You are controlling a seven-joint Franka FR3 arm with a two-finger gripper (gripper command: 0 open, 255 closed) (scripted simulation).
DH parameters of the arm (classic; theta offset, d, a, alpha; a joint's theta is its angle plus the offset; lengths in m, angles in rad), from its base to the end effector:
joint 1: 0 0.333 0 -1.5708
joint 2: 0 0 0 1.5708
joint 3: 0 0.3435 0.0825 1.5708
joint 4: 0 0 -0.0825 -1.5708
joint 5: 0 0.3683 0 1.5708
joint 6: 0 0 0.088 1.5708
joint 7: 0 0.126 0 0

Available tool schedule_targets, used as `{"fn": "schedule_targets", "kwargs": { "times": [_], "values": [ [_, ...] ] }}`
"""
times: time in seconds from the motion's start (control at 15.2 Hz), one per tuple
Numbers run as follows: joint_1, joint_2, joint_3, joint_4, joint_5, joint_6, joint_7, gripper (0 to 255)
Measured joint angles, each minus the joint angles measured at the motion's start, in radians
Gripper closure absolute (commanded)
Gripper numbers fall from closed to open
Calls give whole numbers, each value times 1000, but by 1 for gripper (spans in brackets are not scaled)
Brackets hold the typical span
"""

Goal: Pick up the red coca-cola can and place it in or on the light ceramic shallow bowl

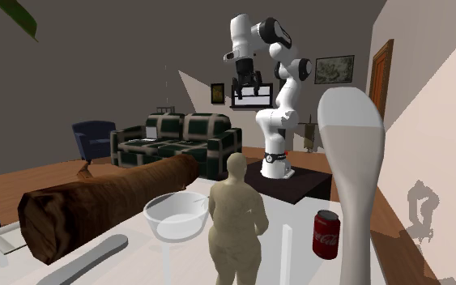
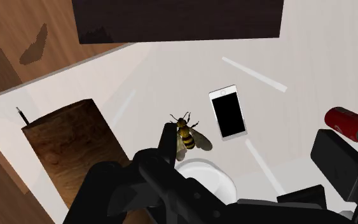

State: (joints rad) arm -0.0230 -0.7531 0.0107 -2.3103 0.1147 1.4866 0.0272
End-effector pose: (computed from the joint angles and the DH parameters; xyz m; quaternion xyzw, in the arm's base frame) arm 0.2715 0.0130 0.5964 -0.9978 0.0185 0.0356 0.0534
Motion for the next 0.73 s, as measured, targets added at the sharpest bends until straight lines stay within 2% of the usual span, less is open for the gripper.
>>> {"fn": "schedule_targets", "kwargs": {
  "times": [0.2,0.73],
  "values": [
    [8,6,22,-23,14,34,17,0],
    [56,112,158,-102,86,248,115,0]
  ]
}}
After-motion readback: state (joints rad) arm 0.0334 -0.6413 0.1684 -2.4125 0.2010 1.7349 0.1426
